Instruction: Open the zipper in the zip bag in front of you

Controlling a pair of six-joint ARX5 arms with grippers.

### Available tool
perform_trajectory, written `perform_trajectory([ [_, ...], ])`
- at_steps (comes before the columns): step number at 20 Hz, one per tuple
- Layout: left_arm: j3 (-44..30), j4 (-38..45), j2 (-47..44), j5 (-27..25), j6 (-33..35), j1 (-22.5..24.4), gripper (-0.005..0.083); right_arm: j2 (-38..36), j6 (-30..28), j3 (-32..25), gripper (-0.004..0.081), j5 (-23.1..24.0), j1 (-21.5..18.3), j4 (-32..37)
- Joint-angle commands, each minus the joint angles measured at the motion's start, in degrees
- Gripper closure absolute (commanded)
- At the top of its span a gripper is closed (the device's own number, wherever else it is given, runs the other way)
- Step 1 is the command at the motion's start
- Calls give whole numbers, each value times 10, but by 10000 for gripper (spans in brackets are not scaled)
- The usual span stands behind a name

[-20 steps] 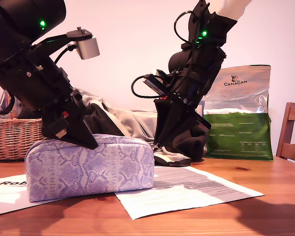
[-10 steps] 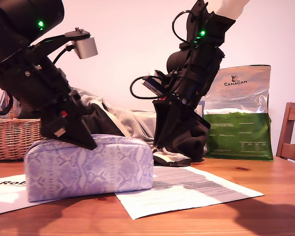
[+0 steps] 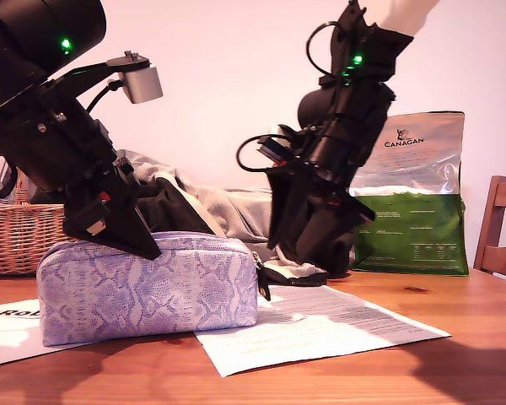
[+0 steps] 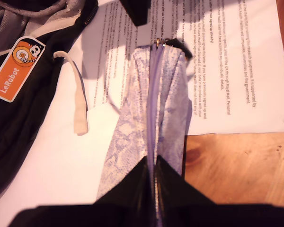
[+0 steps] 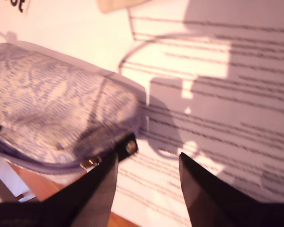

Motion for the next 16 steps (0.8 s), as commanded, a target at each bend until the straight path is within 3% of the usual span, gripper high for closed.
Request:
perform_trajectory([
  [1, -4, -6, -6, -2, -1, 3, 797, -11, 0, -5, 482, -9, -10, -7],
  [4, 17, -10, -6, 5, -1, -2, 797, -21, -2, -5, 780, -11, -23, -10],
  [10, 32, -5, -6, 58, -10, -3, 797, -37, -5, -5, 780, -11, -42, -15],
  [14, 32, -5, -4, 59, -16, -3, 797, -37, -6, -5, 780, -11, -43, -17],
  [16, 32, -5, -4, 59, -16, -3, 709, -37, -14, -5, 780, -11, -42, -19],
])
